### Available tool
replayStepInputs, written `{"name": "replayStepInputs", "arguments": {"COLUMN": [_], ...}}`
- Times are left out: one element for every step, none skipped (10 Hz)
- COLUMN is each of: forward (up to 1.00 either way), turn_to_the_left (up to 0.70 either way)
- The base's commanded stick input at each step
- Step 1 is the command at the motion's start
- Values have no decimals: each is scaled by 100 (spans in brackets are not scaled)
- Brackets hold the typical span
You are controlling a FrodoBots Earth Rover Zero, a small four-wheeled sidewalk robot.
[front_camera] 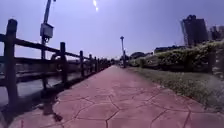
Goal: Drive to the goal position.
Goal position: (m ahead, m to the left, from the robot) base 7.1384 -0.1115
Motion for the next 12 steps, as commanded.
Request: {"name": "replayStepInputs", "arguments": {"forward": [100,100,100,100,100,100,100,100,100,100,100,100], "turn_to_the_left": [1,1,1,10,26,38,10,1,1,1,1,1]}}
